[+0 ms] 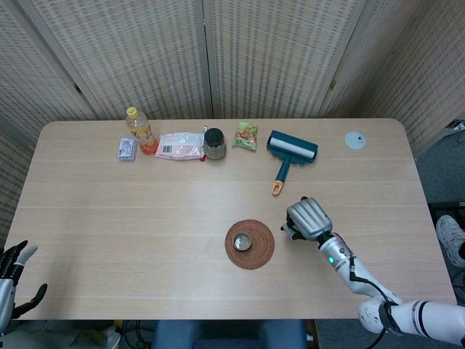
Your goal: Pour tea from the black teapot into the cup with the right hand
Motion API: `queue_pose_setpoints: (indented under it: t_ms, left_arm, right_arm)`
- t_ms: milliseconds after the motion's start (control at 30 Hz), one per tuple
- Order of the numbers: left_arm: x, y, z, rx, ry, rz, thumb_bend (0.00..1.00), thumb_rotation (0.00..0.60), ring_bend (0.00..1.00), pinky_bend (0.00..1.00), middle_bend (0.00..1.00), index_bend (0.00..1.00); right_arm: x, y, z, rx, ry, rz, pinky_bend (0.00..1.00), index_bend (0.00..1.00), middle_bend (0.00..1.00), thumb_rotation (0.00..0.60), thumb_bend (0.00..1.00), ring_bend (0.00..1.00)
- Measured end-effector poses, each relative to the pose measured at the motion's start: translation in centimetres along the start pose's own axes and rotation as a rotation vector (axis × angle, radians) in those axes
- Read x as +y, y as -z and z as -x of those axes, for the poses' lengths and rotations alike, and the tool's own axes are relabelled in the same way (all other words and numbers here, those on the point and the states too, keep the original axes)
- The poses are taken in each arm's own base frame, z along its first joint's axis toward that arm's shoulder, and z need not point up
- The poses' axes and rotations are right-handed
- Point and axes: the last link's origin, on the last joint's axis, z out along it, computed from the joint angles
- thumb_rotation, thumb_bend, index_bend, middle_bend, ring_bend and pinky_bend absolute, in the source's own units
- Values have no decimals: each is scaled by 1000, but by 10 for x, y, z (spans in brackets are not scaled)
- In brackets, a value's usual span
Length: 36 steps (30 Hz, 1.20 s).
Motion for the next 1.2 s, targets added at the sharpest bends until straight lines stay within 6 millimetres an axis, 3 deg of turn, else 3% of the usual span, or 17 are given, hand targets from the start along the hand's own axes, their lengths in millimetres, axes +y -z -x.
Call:
queue_pose_setpoints:
  t_ms: [133, 433, 1200]
  left_arm:
    - [0, 0, 0, -1, -1, 0, 293, 600, 88, 15, 68, 146]
    - [0, 0, 0, -3, -5, -3, 293, 600, 87, 15, 68, 146]
    - [-3, 6, -4, 13, -7, -18, 293, 600, 87, 15, 68, 147]
  right_arm:
    - [0, -2, 0, -3, -7, -1, 556, 1000, 1000, 554, 742, 966]
    - [-9, -6, -3, 0, -18, -35, 557, 1000, 1000, 555, 741, 966]
    - [-66, -37, -5, -23, 81, -171, 557, 1000, 1000, 555, 739, 966]
